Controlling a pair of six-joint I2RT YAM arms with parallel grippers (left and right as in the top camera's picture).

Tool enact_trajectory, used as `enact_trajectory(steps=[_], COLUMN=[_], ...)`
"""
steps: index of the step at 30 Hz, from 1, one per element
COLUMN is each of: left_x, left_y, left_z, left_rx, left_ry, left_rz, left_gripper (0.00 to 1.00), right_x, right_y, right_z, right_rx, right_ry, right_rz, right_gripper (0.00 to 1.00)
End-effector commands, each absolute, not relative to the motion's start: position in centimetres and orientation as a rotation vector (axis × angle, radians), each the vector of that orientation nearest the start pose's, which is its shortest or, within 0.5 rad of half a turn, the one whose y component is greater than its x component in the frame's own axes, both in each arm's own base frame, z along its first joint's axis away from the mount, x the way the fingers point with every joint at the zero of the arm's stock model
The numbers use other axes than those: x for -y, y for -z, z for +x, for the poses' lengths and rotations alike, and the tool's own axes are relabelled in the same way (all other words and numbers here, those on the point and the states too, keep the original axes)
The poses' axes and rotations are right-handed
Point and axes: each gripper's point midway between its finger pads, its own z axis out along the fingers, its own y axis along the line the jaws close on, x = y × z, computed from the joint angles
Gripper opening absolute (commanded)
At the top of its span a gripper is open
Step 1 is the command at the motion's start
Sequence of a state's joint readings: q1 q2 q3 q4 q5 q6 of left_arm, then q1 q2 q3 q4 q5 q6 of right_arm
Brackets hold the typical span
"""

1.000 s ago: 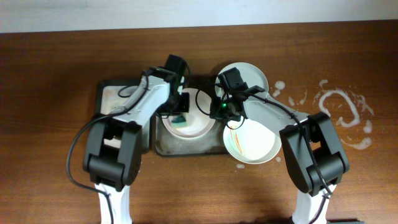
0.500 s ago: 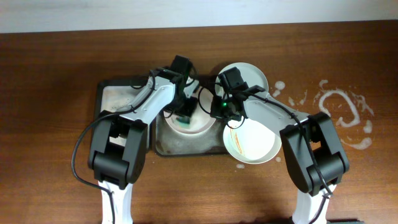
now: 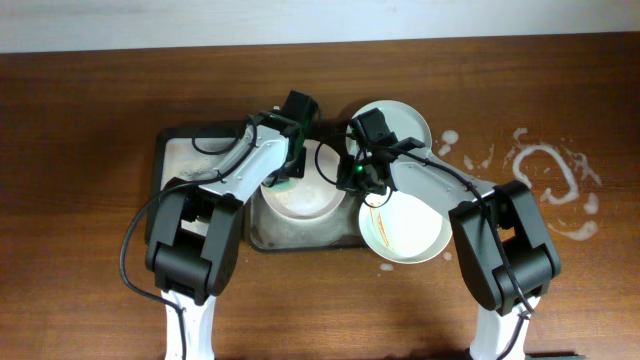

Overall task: Clean dirty plates on tray and stack at the side
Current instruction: 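Scrub inside the white bowl with the sponge in the left gripper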

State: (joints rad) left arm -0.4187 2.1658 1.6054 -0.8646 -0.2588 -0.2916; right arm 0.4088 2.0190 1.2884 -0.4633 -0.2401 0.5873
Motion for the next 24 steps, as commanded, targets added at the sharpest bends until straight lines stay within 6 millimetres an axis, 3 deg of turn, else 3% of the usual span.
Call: enact_trajectory(steps=[1, 2, 4, 6, 7, 9, 10, 13, 15, 16, 19, 21, 24], left_x=[16.6, 19.6, 20.6, 21.6, 20.5, 15.8, 14.2, 12.6, 12.4, 13.1, 17.6, 19.4, 19.8], left_y=[0.9, 0.5, 0.3, -0.2, -0.2, -0.3, -0.3, 0.2, 0.4, 0.6, 0.5, -0.2, -2.6], left_z=[37.8, 37.1, 38.4, 41.5, 43.0, 44.9, 44.3, 40.8, 38.7, 37.1, 34.4, 34.1, 35.8], left_rx=[-3.091, -3.036, -2.943, -2.816, -2.812, -2.81, -2.83, -2.97, -3.064, -3.141, -3.216, -3.178, -3.135], left_ry=[0.046, 0.323, 0.37, 0.359, 0.237, -0.141, -0.247, -0.328, -0.329, -0.254, 0.215, 0.414, 0.602], left_rz=[0.508, 0.739, 0.799, 0.764, 0.632, 0.325, 0.239, 0.135, 0.165, 0.264, 0.574, 0.684, 0.612], left_gripper=[0.01, 0.01, 0.01, 0.01, 0.01, 0.01, 0.01, 0.01, 0.01, 0.01, 0.01, 0.01, 0.01], right_x=[-21.3, -21.2, -21.2, -21.2, -21.2, -21.2, -21.2, -21.2, -21.2, -21.2, -21.2, -21.2, -21.6], right_y=[-0.9, -0.9, -0.9, -0.9, -0.9, -0.9, -0.9, -0.9, -0.9, -0.9, -0.9, -0.9, -1.0], right_z=[39.4, 39.3, 39.2, 39.2, 39.2, 39.2, 39.2, 39.2, 39.2, 39.2, 39.1, 39.1, 38.9], right_rx=[-2.863, -2.866, -2.871, -2.873, -2.873, -2.873, -2.873, -2.873, -2.873, -2.873, -2.874, -2.875, -2.878], right_ry=[-0.546, -0.544, -0.542, -0.54, -0.54, -0.54, -0.54, -0.541, -0.541, -0.541, -0.546, -0.546, -0.577], right_rz=[0.179, 0.18, 0.181, 0.181, 0.181, 0.181, 0.181, 0.181, 0.181, 0.181, 0.18, 0.18, 0.134], right_gripper=[0.04, 0.04, 0.04, 0.04, 0.04, 0.04, 0.04, 0.04, 0.04, 0.04, 0.04, 0.04, 0.04])
